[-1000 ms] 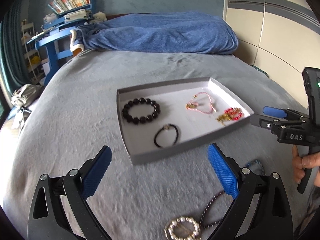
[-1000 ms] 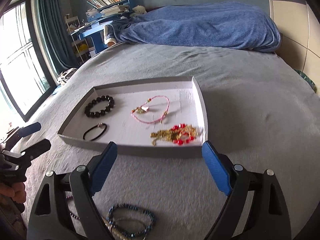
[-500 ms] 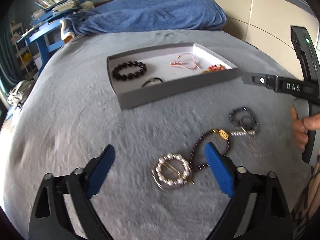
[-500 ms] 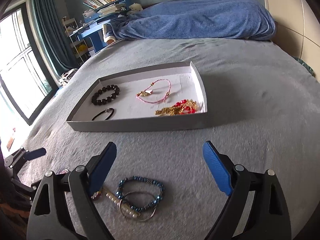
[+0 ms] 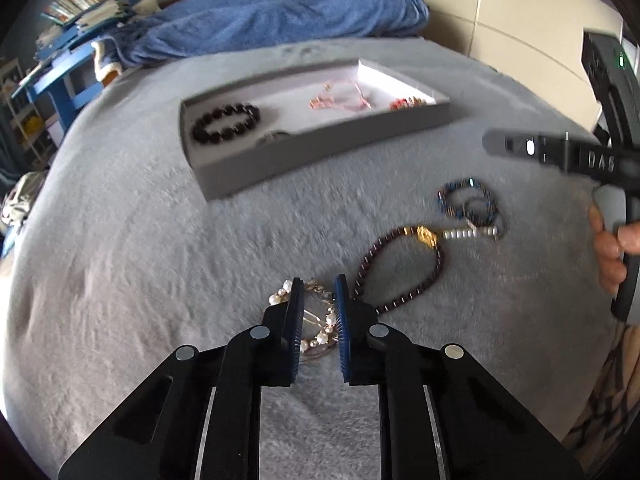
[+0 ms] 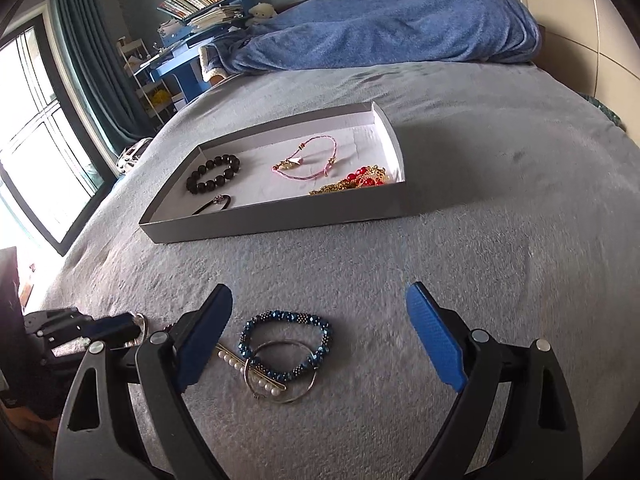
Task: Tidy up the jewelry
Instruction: 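Grasp the pearl ring bracelet with the left tool and lift it, then grasp the blue bead bracelet with the right tool while the left tool holds the pearl bracelet, then carry both bracelets into the grey tray and open both tools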
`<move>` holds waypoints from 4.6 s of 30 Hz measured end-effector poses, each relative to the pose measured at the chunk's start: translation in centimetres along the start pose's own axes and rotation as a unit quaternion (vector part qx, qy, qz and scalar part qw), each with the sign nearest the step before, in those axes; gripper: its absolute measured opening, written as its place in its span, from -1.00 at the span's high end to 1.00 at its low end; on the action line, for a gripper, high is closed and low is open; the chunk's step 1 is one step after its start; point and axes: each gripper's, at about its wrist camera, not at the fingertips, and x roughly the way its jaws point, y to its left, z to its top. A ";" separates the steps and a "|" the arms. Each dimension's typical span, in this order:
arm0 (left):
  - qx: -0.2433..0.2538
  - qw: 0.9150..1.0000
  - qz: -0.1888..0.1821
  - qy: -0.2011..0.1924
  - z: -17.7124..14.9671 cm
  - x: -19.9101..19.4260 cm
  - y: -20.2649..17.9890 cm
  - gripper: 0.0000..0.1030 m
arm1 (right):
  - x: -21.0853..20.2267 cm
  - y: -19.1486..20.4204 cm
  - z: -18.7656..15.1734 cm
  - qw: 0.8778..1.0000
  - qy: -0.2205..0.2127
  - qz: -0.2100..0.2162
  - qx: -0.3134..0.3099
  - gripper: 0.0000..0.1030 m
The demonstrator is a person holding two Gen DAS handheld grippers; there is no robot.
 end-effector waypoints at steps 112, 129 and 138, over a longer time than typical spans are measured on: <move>-0.040 0.998 -0.008 -0.046 16.5 4.4 5.1 0.19 | 2.0 5.0 15.2 0.994 -0.069 0.053 -0.065 0.86; -0.031 0.999 0.013 0.032 13.8 10.9 6.0 0.19 | 10.9 6.7 11.4 0.993 0.045 0.076 -0.077 0.86; -0.037 0.998 0.031 0.050 13.1 11.6 6.5 0.00 | 12.4 5.0 10.7 0.995 0.061 0.041 -0.074 0.86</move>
